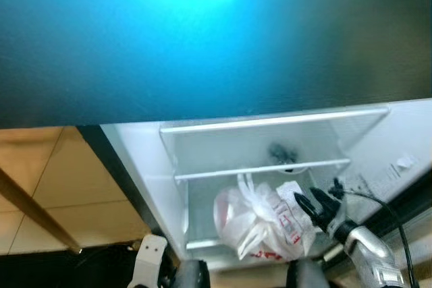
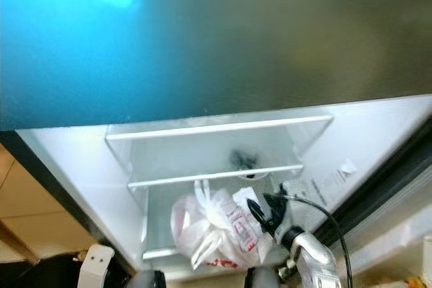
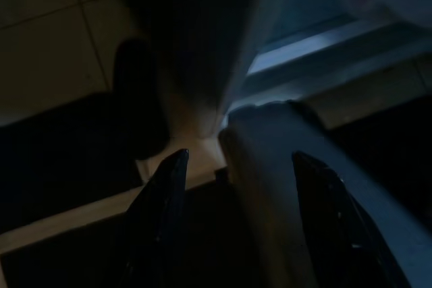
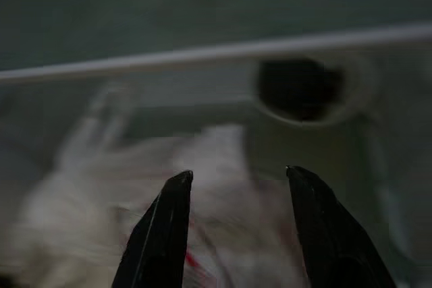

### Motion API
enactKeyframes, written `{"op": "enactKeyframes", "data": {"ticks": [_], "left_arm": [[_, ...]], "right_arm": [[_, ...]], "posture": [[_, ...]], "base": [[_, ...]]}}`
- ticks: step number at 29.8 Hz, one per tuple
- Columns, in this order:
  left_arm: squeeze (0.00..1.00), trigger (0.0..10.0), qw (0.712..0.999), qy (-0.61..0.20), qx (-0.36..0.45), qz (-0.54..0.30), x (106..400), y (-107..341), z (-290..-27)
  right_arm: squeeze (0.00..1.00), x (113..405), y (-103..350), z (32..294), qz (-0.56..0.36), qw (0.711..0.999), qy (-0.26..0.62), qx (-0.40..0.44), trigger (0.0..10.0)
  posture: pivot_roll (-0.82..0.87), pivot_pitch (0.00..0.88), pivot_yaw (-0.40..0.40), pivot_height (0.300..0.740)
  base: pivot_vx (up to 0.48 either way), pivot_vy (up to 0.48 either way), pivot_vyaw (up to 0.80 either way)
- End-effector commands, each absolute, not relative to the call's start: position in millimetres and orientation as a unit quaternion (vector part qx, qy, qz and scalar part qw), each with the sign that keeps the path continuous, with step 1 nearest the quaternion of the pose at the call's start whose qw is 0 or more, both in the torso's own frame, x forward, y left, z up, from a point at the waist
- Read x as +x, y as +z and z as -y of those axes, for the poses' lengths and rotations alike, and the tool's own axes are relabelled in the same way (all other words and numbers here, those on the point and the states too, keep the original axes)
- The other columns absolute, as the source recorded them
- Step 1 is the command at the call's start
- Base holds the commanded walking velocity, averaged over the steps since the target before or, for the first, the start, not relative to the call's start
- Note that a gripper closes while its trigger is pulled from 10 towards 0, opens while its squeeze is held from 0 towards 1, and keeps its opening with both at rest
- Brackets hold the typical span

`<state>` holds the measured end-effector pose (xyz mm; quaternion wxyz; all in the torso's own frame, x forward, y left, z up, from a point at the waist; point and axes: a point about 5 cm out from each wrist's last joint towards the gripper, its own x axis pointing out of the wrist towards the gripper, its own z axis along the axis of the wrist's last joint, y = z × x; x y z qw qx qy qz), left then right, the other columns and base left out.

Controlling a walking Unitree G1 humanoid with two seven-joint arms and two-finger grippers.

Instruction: Restocking fridge

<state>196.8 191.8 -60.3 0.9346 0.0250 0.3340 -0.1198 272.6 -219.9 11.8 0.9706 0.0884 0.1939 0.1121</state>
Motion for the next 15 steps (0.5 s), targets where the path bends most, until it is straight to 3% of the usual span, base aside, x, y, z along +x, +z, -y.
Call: {"op": "enactKeyframes", "data": {"ticks": [1, 8, 15], "left_arm": [[0.00, 10.0, 0.933, -0.113, 0.017, -0.341, 196.3, -62.6, -188.9], [0.00, 10.0, 0.933, -0.108, 0.014, -0.343, 200.8, -62.9, -183.8], [0.00, 10.0, 0.938, -0.095, 0.014, -0.334, 201.2, -62.5, -186.2]], "right_arm": [[0.00, 260.3, -2.8, 222.7, -0.216, 0.970, 0.075, 0.085, 10.0], [0.00, 243.0, -19.3, 225.6, -0.236, 0.967, 0.035, 0.084, 10.0], [0.00, 236.4, -31.3, 214.5, -0.258, 0.962, 0.019, 0.083, 10.0]], "posture": [[-0.04, 0.057, 0.022, 0.588], [-0.04, 0.034, 0.021, 0.588], [-0.04, 0.023, 0.021, 0.617]], "base": [[0.000, 0.000, 0.00], [0.000, 0.000, 0.00], [0.000, 0.000, 0.00]]}}
